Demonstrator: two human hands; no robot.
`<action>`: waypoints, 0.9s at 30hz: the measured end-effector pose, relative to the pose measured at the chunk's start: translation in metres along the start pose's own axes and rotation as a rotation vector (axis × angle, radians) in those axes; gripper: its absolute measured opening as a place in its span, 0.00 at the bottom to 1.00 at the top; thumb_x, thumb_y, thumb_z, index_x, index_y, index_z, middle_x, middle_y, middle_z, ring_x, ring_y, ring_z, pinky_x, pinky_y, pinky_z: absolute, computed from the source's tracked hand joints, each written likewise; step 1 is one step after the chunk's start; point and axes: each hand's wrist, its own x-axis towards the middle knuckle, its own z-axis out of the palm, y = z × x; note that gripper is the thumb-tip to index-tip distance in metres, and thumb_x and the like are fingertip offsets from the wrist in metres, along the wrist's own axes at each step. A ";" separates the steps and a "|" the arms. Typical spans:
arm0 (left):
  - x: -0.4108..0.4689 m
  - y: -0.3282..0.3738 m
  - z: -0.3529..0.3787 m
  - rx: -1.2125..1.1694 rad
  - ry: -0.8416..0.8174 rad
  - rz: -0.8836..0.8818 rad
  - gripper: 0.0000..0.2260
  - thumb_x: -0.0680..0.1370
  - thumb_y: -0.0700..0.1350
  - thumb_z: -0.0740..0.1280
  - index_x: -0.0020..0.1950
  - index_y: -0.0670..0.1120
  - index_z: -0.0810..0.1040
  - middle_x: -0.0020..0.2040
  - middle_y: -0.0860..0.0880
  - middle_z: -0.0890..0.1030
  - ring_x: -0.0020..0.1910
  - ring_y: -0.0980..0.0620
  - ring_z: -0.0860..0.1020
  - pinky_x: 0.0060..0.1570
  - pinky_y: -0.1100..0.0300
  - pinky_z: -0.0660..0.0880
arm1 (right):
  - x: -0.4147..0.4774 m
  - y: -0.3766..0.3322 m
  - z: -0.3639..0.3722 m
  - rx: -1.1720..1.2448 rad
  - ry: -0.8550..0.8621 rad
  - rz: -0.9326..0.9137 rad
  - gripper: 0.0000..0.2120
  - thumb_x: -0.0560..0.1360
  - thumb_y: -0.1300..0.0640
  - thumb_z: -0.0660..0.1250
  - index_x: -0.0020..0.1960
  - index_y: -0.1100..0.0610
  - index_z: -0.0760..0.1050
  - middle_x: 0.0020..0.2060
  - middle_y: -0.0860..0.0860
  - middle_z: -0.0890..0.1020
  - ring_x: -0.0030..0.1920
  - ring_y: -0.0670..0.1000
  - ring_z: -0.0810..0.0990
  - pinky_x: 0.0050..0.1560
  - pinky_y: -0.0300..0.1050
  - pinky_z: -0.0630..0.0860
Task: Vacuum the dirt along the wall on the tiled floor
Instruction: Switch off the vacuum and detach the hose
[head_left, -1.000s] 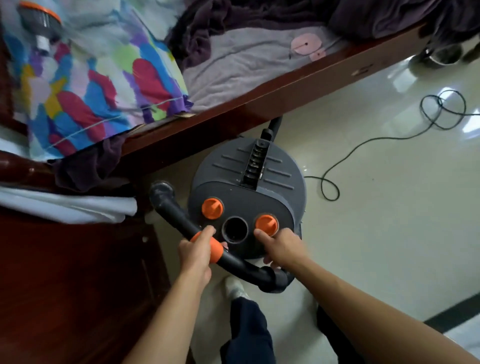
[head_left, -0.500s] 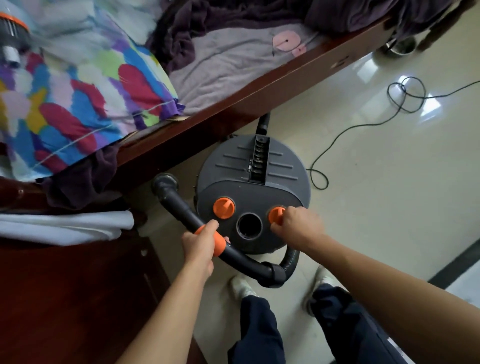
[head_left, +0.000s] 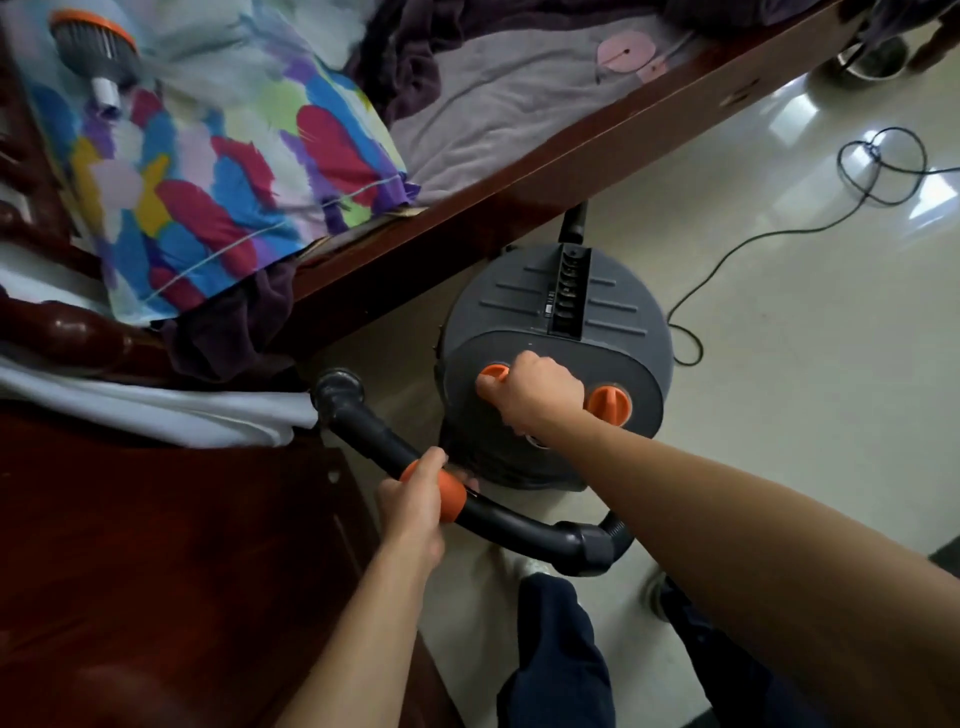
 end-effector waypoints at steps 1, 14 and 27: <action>-0.001 -0.002 -0.006 -0.006 0.001 -0.010 0.10 0.74 0.35 0.69 0.49 0.39 0.68 0.40 0.39 0.77 0.25 0.47 0.78 0.47 0.41 0.80 | 0.000 -0.001 0.001 -0.033 0.026 -0.015 0.19 0.76 0.38 0.61 0.46 0.55 0.71 0.43 0.54 0.82 0.43 0.57 0.81 0.42 0.49 0.74; -0.009 0.040 -0.015 0.033 -0.189 -0.036 0.07 0.74 0.35 0.65 0.48 0.39 0.68 0.29 0.37 0.77 0.25 0.42 0.78 0.30 0.52 0.80 | -0.079 0.152 0.019 -0.087 -0.191 -0.363 0.43 0.70 0.21 0.35 0.39 0.50 0.78 0.41 0.44 0.83 0.48 0.44 0.80 0.56 0.51 0.73; -0.032 0.096 0.033 0.305 -0.347 0.350 0.07 0.76 0.43 0.70 0.49 0.45 0.73 0.35 0.44 0.79 0.27 0.51 0.80 0.27 0.64 0.75 | -0.158 0.135 0.060 0.174 0.199 -0.113 0.35 0.78 0.31 0.41 0.27 0.54 0.65 0.26 0.52 0.78 0.31 0.52 0.77 0.39 0.46 0.67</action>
